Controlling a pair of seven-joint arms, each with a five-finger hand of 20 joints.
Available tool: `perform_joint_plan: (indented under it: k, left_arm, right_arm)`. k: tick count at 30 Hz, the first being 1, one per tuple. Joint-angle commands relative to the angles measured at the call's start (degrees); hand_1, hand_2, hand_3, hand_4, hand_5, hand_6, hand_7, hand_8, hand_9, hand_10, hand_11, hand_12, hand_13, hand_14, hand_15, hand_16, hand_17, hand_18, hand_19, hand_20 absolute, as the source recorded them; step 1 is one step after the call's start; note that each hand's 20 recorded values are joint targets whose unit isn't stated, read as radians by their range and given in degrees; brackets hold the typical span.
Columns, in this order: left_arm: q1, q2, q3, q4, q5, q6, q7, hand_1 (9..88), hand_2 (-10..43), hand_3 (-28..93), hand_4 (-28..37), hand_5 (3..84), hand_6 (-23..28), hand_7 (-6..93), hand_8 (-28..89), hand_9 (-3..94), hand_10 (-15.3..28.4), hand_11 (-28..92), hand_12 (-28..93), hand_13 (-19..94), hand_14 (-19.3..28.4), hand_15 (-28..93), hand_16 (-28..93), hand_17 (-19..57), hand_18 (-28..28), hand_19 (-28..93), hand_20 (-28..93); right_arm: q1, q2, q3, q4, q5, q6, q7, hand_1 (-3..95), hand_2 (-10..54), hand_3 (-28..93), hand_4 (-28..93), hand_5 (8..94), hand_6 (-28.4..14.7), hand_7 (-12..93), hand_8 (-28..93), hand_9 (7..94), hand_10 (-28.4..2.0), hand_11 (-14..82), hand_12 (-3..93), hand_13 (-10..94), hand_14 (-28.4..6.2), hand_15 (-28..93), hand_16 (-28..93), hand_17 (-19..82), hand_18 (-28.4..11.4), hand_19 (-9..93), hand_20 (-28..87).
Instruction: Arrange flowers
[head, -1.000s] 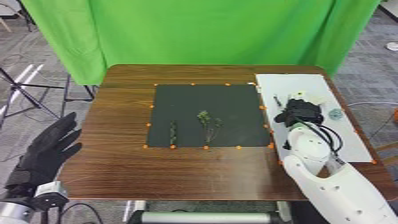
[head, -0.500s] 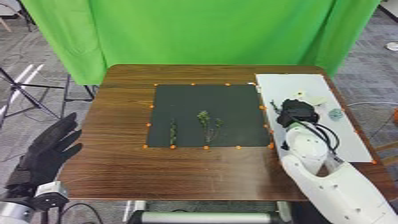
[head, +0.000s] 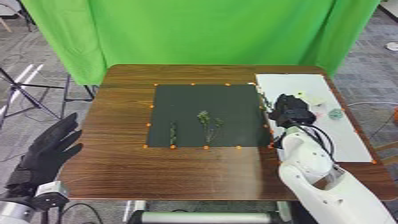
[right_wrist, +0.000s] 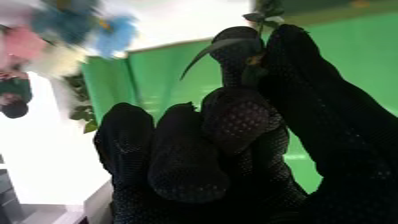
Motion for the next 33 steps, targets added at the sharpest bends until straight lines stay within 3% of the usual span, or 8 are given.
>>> perform_joint_plan:
  k: [1, 8, 14, 22, 23, 25, 33]
  left_arm:
    - [-0.08, -0.42, 0.13, -0.07, -0.19, -0.49, -0.81, 24.6, -4.7, 69, -26.2, 20.8, 0.2, 17.5, -9, 15.1, 7.7, 8, 23, 11, 10.4, 11, 10, -12.1, 16.6, 32, 11]
    - [-0.05, -0.49, 0.28, -0.12, -0.23, -0.38, -0.90, 24.6, -4.8, 69, -26.3, 20.7, 0.2, 17.4, -9, 15.1, 7.7, 7, 23, 11, 10.4, 11, 10, -12.1, 16.5, 32, 11]
    - [-0.21, -0.55, 0.33, -0.01, -0.14, -0.48, -1.04, 24.5, -4.7, 69, -26.3, 20.7, 0.3, 17.5, -9, 15.1, 7.7, 7, 23, 11, 10.4, 11, 10, -12.2, 16.6, 32, 11]
    - [-0.10, -0.62, 0.16, -0.05, -0.27, -0.52, -1.34, 24.4, -4.7, 69, -26.4, 20.8, 0.2, 17.5, -9, 15.1, 7.7, 7, 23, 11, 10.4, 11, 10, -12.2, 16.6, 32, 11]
    - [-0.08, -0.54, 0.16, 0.00, -0.33, -0.52, -1.31, 24.4, -4.7, 69, -26.4, 20.8, 0.2, 17.5, -9, 15.1, 7.7, 7, 23, 11, 10.4, 11, 10, -12.2, 16.6, 32, 11]
    - [-0.20, -0.39, 0.26, 0.05, -0.40, -0.42, -1.37, 24.4, -4.7, 69, -26.5, 20.8, 0.2, 17.3, -9, 15.1, 7.7, 7, 23, 11, 10.4, 11, 10, -12.2, 16.6, 32, 11]
    - [0.03, -0.56, 0.15, -0.14, -0.39, -0.24, -1.21, 24.5, -4.6, 69, -26.4, 20.8, 0.3, 17.3, -9, 15.1, 7.7, 7, 23, 11, 10.4, 11, 10, -12.2, 16.6, 32, 11]
  right_arm:
    - [1.07, -4.92, -4.32, -1.16, -1.85, -2.30, -0.87, 44.4, -9.5, 82, -20, 75.2, -0.6, 51, 11, 85.6, -7.2, 57.8, 43.2, 81, -5.4, 80, 38, 47, -21.5, 93, 68]
    - [0.51, -6.81, -6.56, 1.80, -5.33, -4.29, 0.21, 44.0, -9.5, 82, -20, 75.4, -0.2, 52, 11, 86.0, -7.2, 57.4, 42.8, 82, -5.3, 80, 38, 47, -21.5, 93, 68]
    - [-0.36, -6.96, -6.75, 0.75, -4.68, -7.19, 0.60, 43.2, -9.5, 80, -21, 74.6, 0.4, 52, 11, 85.5, -7.0, 56.5, 42.9, 81, -5.0, 79, 38, 47, -21.6, 93, 69]
    - [-2.41, -7.48, -5.13, -3.11, 0.01, -10.88, -1.03, 34.2, -9.5, 77, -26, 74.1, 0.5, 48, 10, 84.5, -7.7, 55.5, 42.8, 81, -5.2, 79, 39, 47, -21.7, 93, 68]
    - [-2.65, -7.44, -5.10, -3.44, 0.49, -10.54, -1.57, 32.3, -9.5, 78, -27, 74.2, 0.5, 48, 7, 84.5, -7.7, 55.2, 42.7, 81, -5.3, 79, 39, 46, -21.6, 93, 68]
    - [-2.71, -7.63, -5.12, -3.83, 0.59, -11.07, -1.80, 27.9, -9.5, 79, -27, 74.9, 0.5, 49, -11, 84.5, -8.0, 54.5, 42.2, 80, -5.3, 78, 39, 46, -21.6, 93, 68]
    - [-3.41, -6.85, -3.68, -5.39, 0.55, -10.21, -2.29, 24.2, -9.5, 78, -28, 72.9, -0.6, 46, -14, 82.3, -9.5, 53.1, 41.8, 78, -6.1, 77, 39, 44, -21.9, 93, 67]
